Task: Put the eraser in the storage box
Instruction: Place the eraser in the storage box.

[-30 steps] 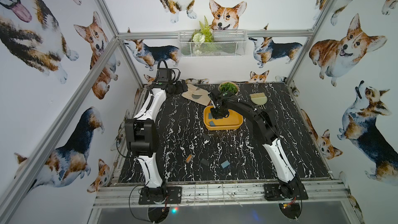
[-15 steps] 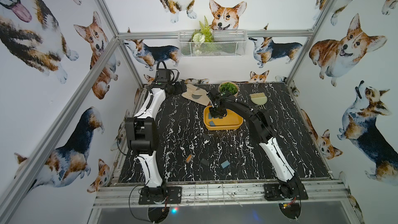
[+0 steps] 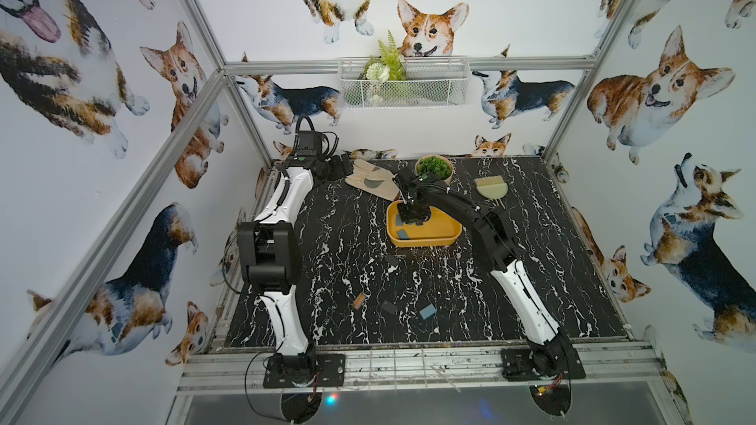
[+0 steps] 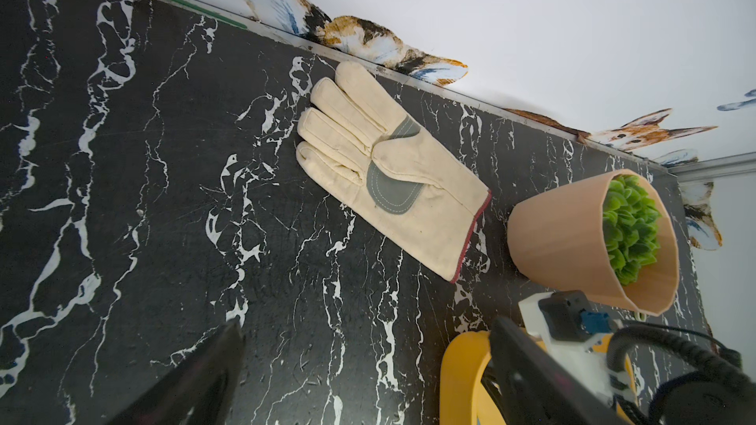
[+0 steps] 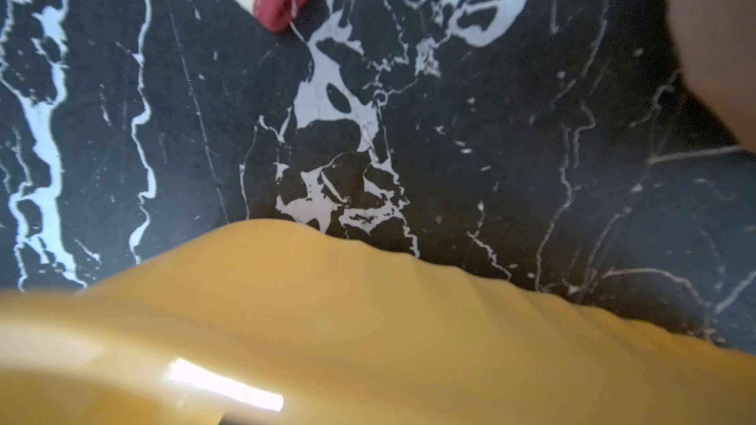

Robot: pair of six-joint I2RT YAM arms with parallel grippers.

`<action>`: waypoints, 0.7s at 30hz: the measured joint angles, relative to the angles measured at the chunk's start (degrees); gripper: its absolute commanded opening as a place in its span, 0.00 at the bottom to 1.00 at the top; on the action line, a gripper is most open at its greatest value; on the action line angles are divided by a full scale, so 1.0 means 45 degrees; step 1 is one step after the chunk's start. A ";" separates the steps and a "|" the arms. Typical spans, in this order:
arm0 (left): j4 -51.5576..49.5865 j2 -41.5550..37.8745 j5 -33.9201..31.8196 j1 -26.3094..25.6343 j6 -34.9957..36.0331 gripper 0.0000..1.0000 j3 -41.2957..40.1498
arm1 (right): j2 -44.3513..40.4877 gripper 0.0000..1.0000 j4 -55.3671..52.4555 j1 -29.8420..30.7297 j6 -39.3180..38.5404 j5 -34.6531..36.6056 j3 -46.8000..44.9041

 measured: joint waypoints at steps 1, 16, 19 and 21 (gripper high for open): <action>0.0005 0.0000 0.0005 0.0010 0.0000 0.96 -0.0005 | 0.0034 0.32 -0.0019 -0.0005 0.0015 0.0010 0.0049; 0.0005 -0.0039 0.0102 0.0151 0.0005 0.96 -0.0185 | -0.0053 0.48 -0.0024 0.0015 0.0024 0.0015 0.0107; 0.0010 -0.0126 0.0102 0.0160 0.0005 0.96 -0.0233 | -0.0583 0.52 0.0097 0.0117 0.0019 0.0005 -0.0335; 0.0010 -0.0209 0.0102 0.0165 0.0005 0.96 -0.0257 | -0.1137 0.55 0.0262 0.0291 -0.0039 0.0092 -0.0641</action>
